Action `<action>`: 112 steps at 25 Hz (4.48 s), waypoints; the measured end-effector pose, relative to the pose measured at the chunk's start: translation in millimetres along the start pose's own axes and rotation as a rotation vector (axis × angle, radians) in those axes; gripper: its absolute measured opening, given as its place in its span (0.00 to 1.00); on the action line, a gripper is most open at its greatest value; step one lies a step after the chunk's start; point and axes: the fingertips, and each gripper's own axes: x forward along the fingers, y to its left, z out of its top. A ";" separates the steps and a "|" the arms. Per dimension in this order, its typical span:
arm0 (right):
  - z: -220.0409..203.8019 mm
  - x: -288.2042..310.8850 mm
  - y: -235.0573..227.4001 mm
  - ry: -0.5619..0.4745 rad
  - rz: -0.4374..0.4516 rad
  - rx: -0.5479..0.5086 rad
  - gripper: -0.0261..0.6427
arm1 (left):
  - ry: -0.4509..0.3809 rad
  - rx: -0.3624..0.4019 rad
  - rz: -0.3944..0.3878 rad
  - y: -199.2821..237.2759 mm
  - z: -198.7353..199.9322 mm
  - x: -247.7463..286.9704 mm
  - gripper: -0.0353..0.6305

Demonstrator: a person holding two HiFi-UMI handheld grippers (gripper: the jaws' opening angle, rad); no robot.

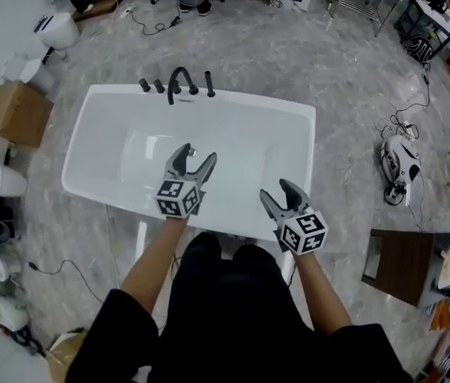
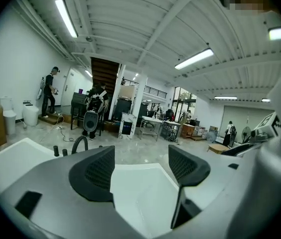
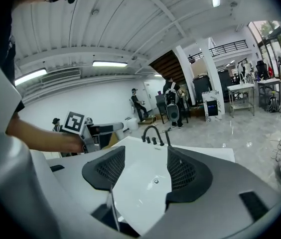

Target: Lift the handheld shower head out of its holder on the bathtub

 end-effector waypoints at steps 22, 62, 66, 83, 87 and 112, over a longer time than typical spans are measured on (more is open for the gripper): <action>-2.8 149.6 -28.9 0.013 -0.104 0.073 0.39 | 0.023 0.014 -0.019 146.1 -45.3 170.5 0.52; -55.2 295.2 -84.2 0.040 -0.074 0.028 0.39 | 0.193 0.074 -0.046 280.1 -170.1 406.7 0.52; -65.3 303.3 -83.9 0.040 -0.073 0.051 0.39 | 0.161 0.004 0.000 298.7 -163.6 427.6 0.52; -104.3 295.9 -99.0 0.071 -0.114 0.112 0.39 | 0.250 0.002 0.014 317.1 -171.4 472.1 0.51; -107.3 292.6 -100.0 0.082 -0.122 0.123 0.39 | 0.333 0.107 0.003 314.3 -172.9 476.0 0.27; -38.8 233.1 -30.4 0.053 -0.121 0.126 0.39 | 0.324 0.151 -0.059 285.9 -71.8 405.6 0.25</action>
